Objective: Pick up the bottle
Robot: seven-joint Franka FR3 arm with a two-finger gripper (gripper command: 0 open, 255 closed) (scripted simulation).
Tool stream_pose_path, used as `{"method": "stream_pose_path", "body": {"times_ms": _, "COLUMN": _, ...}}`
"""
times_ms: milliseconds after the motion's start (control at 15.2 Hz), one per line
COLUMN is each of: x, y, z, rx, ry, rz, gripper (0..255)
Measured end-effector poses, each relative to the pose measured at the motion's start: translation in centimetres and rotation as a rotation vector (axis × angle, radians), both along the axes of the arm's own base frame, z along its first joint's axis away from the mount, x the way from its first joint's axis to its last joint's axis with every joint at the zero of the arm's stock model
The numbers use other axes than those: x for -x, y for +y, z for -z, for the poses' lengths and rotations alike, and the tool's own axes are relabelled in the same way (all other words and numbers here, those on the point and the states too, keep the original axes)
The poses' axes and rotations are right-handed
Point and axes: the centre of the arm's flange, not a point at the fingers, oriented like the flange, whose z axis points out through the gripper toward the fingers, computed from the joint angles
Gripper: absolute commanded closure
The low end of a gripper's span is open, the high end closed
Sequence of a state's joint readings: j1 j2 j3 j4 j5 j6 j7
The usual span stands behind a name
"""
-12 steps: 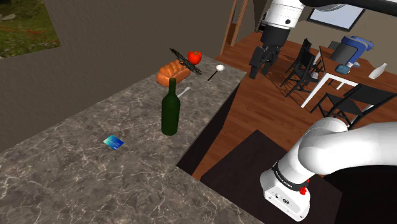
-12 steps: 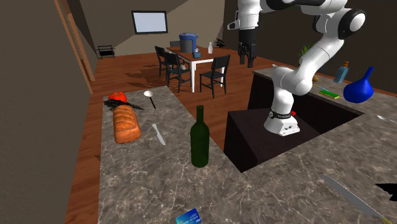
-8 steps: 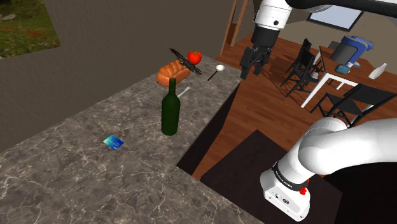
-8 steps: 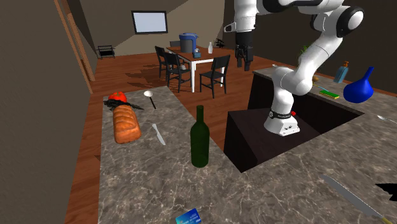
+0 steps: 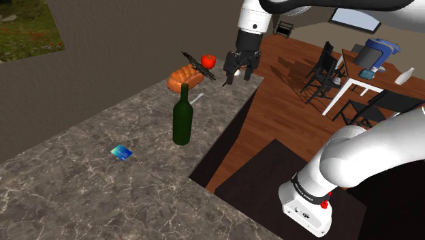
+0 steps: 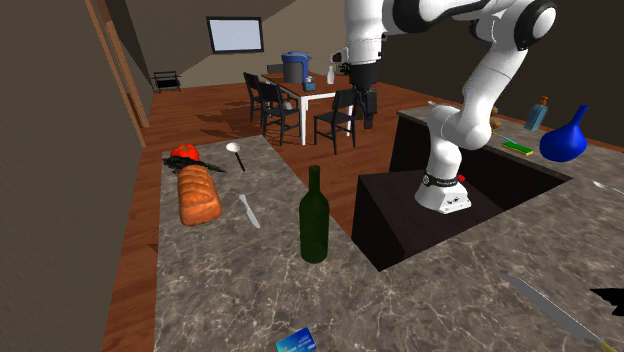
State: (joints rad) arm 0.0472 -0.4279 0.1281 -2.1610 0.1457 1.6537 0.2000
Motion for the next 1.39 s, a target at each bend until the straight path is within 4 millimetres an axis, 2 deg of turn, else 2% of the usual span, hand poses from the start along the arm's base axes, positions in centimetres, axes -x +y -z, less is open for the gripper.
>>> {"method": "stream_pose_path", "body": {"times_ms": 990, "x": -16.6, "y": 10.2, "z": 5.4, "rx": 0.020, "ry": 0.020, "rz": 0.078, "gripper": 0}}
{"method": "stream_pose_path", "body": {"times_ms": 1386, "x": -17.4, "y": 10.7, "z": 8.5, "rx": 0.021, "ry": 0.022, "rz": 0.084, "gripper": 0}}
